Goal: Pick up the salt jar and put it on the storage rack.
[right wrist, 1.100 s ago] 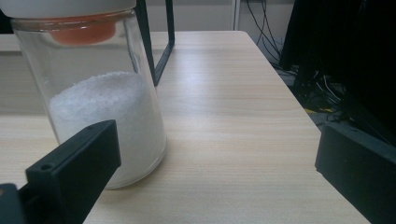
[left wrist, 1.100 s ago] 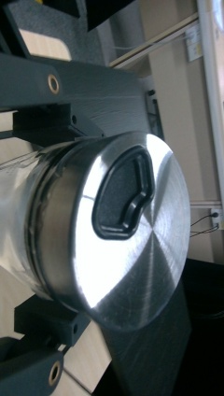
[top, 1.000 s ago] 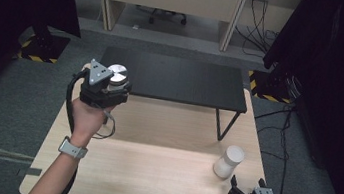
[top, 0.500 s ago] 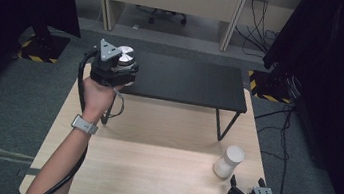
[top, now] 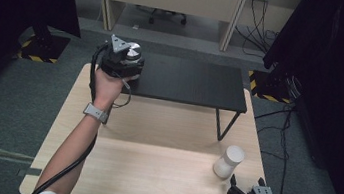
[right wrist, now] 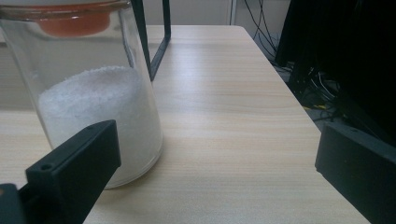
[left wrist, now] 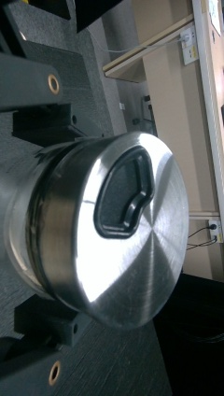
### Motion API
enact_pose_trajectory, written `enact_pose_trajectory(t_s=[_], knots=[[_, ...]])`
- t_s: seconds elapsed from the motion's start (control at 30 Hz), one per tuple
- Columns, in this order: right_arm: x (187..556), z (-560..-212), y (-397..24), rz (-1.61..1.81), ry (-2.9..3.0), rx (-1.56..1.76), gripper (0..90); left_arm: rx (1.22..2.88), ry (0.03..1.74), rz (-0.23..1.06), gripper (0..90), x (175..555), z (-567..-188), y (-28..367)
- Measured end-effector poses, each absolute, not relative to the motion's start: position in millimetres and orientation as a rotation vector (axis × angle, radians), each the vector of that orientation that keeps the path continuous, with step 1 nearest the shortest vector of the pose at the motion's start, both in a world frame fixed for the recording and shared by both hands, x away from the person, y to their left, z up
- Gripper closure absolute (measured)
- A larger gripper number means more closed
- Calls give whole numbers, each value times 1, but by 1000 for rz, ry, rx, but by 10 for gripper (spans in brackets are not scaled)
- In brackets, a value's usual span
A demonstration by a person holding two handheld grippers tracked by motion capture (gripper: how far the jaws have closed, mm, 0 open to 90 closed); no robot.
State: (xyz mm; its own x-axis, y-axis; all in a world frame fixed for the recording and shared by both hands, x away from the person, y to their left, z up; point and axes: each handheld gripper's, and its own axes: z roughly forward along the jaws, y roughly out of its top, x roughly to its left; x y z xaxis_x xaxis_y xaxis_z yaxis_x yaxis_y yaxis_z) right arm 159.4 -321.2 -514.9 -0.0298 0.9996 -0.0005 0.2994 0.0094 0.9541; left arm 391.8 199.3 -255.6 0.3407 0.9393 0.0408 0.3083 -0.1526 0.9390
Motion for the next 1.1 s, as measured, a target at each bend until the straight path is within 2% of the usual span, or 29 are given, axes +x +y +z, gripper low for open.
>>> enact_pose_trajectory(t_s=[0.3,1.0,1.03,1.1], knots=[[160,-514,-319,1049,1467,1402,3,1694,1135,829,312,405,-259,201],[159,-516,-318,1045,1463,1391,3,1662,1147,779,306,410,-263,210],[159,-516,-318,1045,1463,1391,3,1662,1140,777,296,410,-264,211],[159,-516,-318,1045,1464,1390,3,1664,1137,774,219,411,-265,212]])
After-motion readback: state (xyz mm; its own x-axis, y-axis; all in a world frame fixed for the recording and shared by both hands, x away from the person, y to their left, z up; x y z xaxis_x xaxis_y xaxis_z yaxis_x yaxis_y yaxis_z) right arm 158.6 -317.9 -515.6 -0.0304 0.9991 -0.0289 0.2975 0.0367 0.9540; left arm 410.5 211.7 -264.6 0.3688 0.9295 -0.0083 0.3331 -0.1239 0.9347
